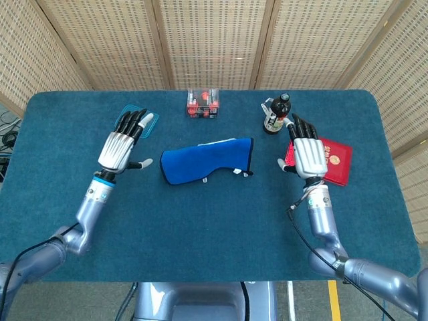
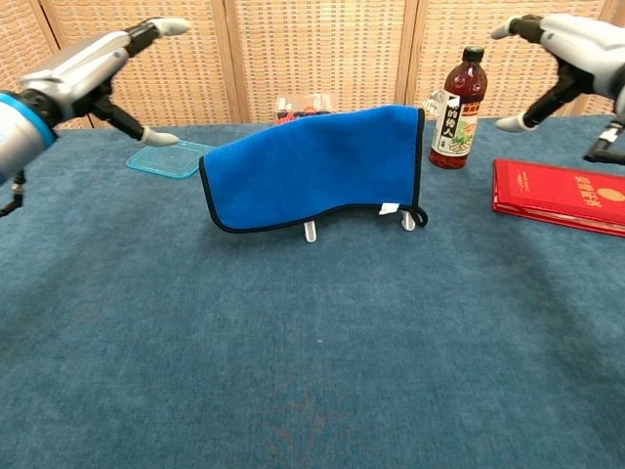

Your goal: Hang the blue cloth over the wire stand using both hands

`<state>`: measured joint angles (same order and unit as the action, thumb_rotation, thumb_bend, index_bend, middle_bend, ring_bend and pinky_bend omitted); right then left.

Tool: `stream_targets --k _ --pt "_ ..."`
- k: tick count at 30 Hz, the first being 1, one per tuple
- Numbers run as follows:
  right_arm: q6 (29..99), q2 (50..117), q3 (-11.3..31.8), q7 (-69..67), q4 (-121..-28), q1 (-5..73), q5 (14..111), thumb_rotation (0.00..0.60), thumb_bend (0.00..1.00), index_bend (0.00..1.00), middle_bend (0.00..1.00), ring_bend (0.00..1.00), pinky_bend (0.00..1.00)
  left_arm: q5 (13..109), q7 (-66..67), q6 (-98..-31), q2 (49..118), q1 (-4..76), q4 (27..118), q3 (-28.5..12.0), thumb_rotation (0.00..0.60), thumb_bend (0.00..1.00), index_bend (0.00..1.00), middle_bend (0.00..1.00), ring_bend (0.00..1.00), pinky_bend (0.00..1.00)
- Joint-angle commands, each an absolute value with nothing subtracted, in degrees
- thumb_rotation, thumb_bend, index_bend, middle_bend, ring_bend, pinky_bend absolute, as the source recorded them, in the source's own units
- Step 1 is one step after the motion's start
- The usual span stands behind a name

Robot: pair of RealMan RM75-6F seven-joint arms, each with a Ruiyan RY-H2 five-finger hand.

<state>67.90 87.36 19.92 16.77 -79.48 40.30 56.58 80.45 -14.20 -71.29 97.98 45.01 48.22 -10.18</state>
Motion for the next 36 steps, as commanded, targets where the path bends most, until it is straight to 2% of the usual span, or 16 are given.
stream_targets --k 1,5,16,21,24,30,36 --pt "68.77 85.97 19.21 15.84 -80.74 38.84 57.36 0.600 0.26 0.07 0.00 0.00 0.08 80.30 -12.16 -72.68 94.85 42.58 51.70 -9.65 0.600 0.00 0.00 0.00 0.00 0.00" --pt "70.52 83.79 17.70 14.53 -82.56 36.36 59.64 0.600 0.25 0.07 0.00 0.00 0.08 80.16 -11.18 -74.25 90.88 39.57 56.80 -9.04 0.600 0.00 0.00 0.00 0.00 0.00" --pt "74.55 80.22 12.41 10.66 -82.02 31.98 69.89 0.600 0.08 0.07 0.00 0.00 0.08 80.35 -8.13 -78.41 82.10 32.30 68.29 -6.66 0.600 0.00 0.00 0.00 0.00 0.00" --pt "84.73 78.53 6.62 7.61 -78.21 26.75 82.33 0.600 0.04 0.07 0.00 0.00 0.08 80.37 -6.59 -84.51 74.88 24.42 78.72 -3.80 0.600 0.00 0.00 0.00 0.00 0.00" --pt "90.07 77.66 3.98 6.47 -79.94 22.95 86.12 0.600 0.00 0.07 0.00 0.00 0.08 79.66 -5.17 -87.21 71.79 20.23 84.48 -2.14 0.600 0.00 0.00 0.00 0.00 0.00" --pt "95.31 75.84 0.28 6.87 -84.87 16.98 89.64 0.600 0.00 0.07 0.00 0.00 0.08 78.85 -0.28 -90.01 67.92 14.44 93.67 0.52 0.600 0.00 0.00 0.00 0.00 0.00" --pt "98.17 73.83 -2.48 9.83 -90.11 12.46 92.47 0.600 0.00 0.07 0.00 0.00 0.08 80.40 7.92 -93.91 66.40 10.77 99.73 1.55 0.600 0.00 0.00 0.00 0.00 0.00"
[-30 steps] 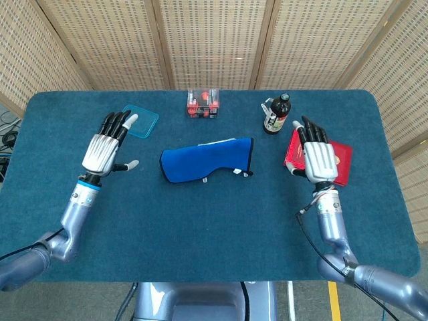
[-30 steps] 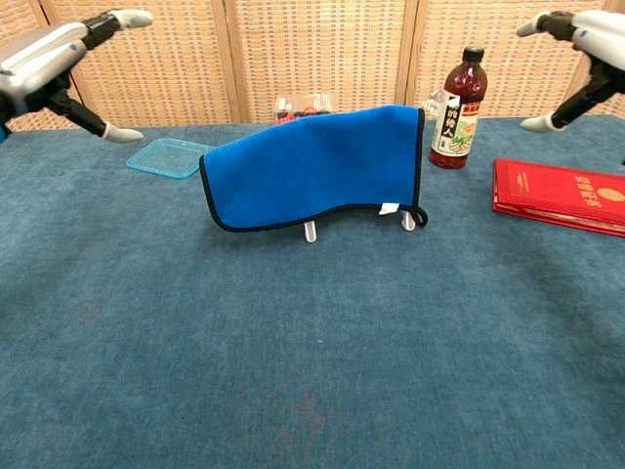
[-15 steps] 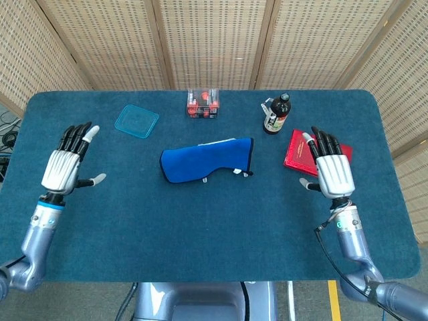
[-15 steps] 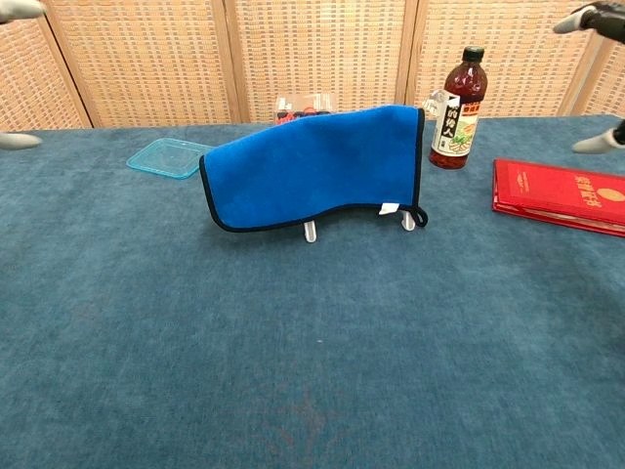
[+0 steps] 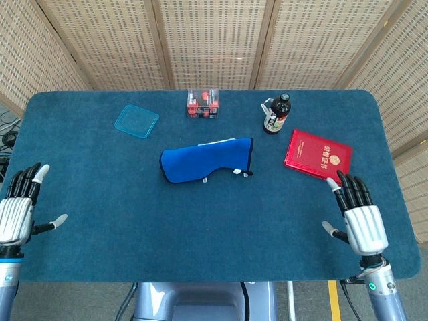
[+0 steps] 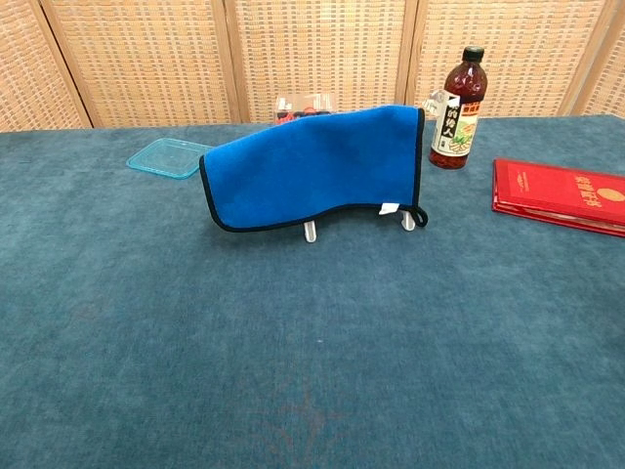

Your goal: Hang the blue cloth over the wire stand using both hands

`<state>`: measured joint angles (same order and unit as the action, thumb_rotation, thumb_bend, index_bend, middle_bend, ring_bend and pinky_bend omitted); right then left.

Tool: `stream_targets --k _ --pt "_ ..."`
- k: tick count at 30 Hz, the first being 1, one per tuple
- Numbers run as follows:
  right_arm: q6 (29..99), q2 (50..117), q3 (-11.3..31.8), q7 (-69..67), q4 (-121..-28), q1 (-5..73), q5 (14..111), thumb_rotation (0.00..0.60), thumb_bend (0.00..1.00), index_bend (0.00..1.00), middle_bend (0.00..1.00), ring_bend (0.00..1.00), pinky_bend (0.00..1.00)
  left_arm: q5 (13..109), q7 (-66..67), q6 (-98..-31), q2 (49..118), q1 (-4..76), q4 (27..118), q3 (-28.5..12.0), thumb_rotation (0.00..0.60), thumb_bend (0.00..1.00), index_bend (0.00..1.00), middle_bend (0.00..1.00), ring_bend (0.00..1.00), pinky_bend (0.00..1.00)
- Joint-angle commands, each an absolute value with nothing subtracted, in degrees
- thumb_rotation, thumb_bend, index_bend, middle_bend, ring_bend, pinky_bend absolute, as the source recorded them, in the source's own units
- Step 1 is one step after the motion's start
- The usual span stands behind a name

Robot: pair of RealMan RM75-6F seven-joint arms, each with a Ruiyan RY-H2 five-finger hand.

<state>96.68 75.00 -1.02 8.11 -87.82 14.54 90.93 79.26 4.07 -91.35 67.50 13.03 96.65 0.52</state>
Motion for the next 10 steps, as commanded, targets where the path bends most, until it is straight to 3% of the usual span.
stream_targets --k 1,10 --pt "98.46 73.60 -2.70 10.25 -90.80 11.93 92.77 0.600 0.00 0.07 0.00 0.00 0.08 80.85 8.48 -94.27 66.46 10.37 100.19 1.66 0.600 0.00 0.00 0.00 0.00 0.00" --pt "100.70 72.78 -2.84 11.35 -92.71 8.44 94.99 0.600 0.00 0.07 0.00 0.00 0.08 86.11 10.78 -96.69 66.97 7.09 102.35 3.33 0.600 0.00 0.00 0.00 0.00 0.00"
